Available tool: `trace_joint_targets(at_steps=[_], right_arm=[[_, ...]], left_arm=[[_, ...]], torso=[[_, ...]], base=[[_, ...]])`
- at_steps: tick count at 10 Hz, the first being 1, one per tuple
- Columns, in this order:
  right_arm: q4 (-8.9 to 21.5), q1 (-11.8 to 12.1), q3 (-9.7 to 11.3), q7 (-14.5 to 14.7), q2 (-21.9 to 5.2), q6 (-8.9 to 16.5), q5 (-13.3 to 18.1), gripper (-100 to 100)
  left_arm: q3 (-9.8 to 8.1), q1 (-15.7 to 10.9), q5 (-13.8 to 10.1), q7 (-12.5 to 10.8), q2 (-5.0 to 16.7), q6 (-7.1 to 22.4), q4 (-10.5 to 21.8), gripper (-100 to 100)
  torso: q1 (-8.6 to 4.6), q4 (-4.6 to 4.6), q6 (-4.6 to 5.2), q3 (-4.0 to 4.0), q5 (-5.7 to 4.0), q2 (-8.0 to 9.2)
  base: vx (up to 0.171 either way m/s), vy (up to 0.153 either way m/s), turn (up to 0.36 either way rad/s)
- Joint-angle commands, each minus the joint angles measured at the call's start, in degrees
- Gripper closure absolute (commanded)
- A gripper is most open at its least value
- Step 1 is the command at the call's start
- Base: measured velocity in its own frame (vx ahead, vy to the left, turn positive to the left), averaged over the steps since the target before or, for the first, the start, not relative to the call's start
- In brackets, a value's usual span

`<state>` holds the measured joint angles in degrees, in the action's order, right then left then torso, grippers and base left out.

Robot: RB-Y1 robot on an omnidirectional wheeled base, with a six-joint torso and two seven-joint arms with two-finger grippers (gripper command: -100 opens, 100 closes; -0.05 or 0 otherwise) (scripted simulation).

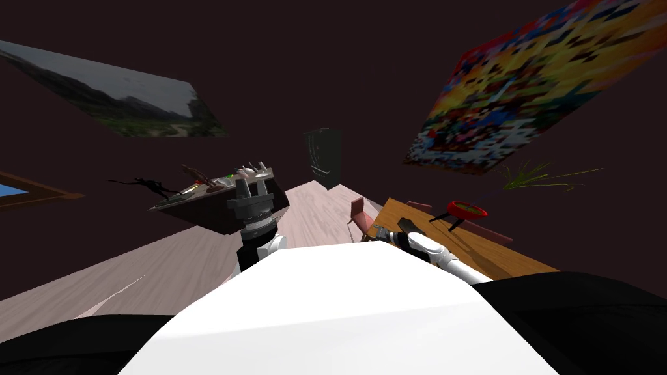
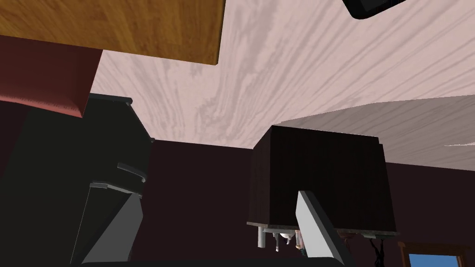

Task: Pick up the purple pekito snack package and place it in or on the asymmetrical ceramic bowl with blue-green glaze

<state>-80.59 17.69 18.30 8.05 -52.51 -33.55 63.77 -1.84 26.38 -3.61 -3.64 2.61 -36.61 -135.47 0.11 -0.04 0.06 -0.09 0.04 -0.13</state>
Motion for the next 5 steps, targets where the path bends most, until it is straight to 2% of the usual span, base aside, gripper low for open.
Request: trace_joint_targets(at_steps=[1, 4, 5], right_arm=[[2.86, 0.38, 0.27, 0.34, -1.51, -1.21, 1.68, -100], [6.72, 0.70, 0.81, -0.16, -3.02, -1.74, 3.30, -100], [9.25, 1.06, 1.32, -0.66, -4.41, -2.25, 4.79, -100]], left_arm=[[0.00, 0.00, 0.00, 0.00, 0.00, 0.00, 0.00, 0], [0.00, 0.00, 0.00, 0.00, 0.00, 0.00, 0.00, 0], [0.00, 0.00, 0.00, 0.00, 0.00, 0.00, 0.00, 0]], torso=[[0.00, 0.00, 0.00, 0.00, 0.00, 0.00], [-0.03, 0.01, 0.01, 0.01, -0.01, 0.02], [-0.02, 0.01, 0.00, 0.04, -0.01, 0.07]], base=[[0.091, 0.019, -0.021], [0.066, 0.008, -0.019], [0.070, 0.012, -0.037]])
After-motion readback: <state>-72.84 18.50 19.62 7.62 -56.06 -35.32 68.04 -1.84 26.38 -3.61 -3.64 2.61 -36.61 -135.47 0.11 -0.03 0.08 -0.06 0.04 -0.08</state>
